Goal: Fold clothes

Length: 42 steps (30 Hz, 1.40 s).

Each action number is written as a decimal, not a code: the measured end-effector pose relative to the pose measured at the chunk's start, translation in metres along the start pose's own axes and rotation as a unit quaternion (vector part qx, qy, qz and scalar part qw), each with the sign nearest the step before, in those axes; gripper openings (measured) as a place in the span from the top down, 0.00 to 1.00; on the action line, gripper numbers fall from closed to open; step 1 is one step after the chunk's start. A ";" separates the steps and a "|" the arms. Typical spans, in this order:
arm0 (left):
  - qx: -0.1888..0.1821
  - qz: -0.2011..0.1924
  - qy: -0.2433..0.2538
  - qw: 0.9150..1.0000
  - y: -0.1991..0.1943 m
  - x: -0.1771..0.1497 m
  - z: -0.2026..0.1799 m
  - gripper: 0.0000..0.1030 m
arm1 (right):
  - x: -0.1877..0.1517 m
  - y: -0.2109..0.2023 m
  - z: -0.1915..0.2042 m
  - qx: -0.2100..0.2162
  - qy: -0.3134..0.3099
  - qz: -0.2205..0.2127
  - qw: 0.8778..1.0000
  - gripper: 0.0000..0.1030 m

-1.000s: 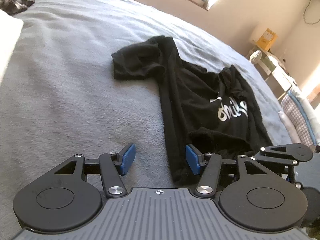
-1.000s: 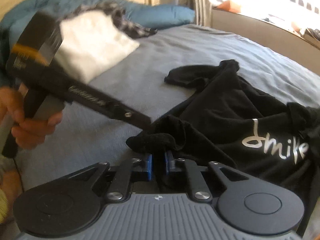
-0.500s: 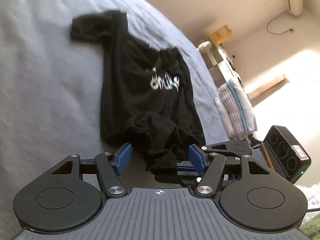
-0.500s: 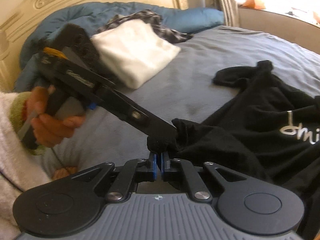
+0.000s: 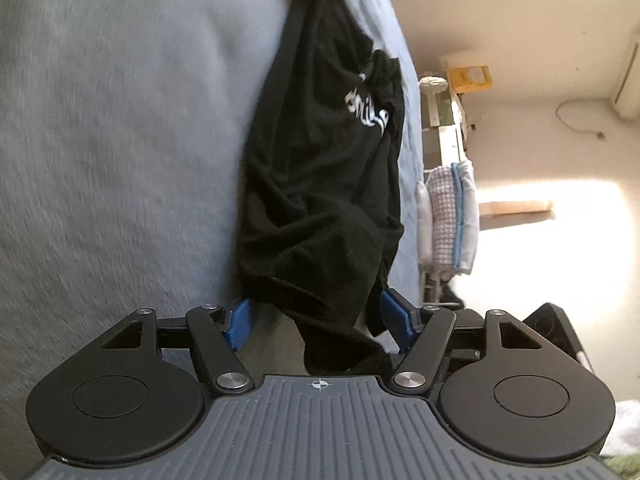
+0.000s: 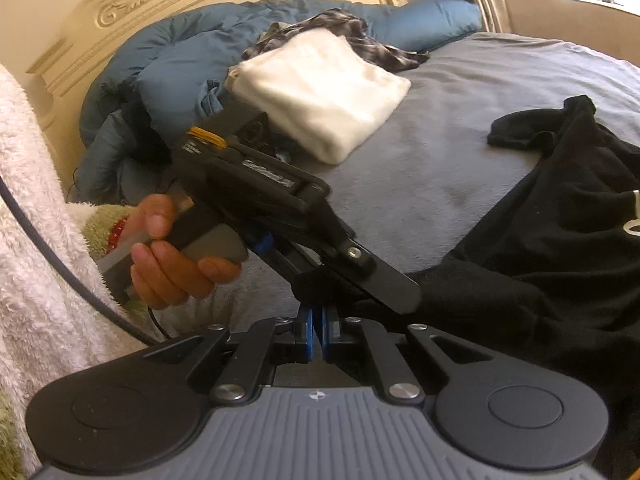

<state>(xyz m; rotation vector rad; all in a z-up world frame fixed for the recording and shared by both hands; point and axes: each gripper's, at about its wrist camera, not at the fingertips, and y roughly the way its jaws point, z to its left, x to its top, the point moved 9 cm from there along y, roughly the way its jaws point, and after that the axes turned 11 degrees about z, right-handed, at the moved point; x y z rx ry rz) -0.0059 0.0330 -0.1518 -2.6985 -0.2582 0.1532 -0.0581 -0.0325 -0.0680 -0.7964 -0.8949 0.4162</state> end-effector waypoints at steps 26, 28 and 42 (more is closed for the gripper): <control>0.162 -0.031 0.061 0.984 -0.008 0.011 0.013 0.95 | -0.132 -0.148 -0.154 -0.170 0.412 -0.108 0.889 0.60; 0.176 -0.040 0.068 0.981 -0.011 0.013 0.011 0.95 | -0.151 -0.150 -0.162 -0.188 0.437 -0.099 0.874 0.60; 0.297 -0.071 0.152 0.940 -0.018 0.023 0.000 0.95 | -0.146 -0.122 -0.198 -0.163 0.442 -0.111 0.875 0.71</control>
